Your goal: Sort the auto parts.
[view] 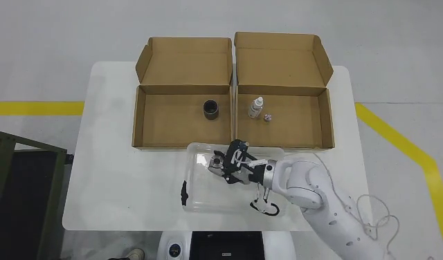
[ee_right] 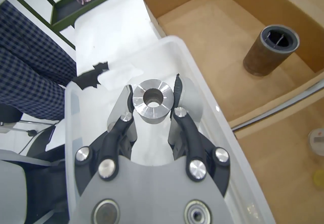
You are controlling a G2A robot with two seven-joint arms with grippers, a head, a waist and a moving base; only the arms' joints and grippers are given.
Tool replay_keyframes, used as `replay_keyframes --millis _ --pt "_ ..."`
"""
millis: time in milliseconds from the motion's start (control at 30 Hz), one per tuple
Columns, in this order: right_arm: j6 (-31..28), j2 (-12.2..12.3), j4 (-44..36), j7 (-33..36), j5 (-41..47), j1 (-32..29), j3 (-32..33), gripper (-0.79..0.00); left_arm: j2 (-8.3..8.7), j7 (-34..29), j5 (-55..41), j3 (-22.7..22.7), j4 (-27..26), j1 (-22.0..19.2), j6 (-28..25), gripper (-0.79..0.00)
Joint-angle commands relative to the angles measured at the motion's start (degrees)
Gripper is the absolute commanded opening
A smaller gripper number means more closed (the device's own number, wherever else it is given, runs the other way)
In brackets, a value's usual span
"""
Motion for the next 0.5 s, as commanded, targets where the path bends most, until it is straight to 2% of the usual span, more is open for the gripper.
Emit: replay_keyframes --millis 0,467 --pt "1.62 -0.12 -0.54 -0.67 2.33 0.10 0.31 -0.785 0.00 0.00 0.00 0.00 0.00 0.00 0.00 0.000" --pt "10.50 -1.06 0.32 -5.23 17.49 0.78 2.27 -0.785 0.00 0.00 0.00 0.00 0.00 0.00 0.00 0.000"
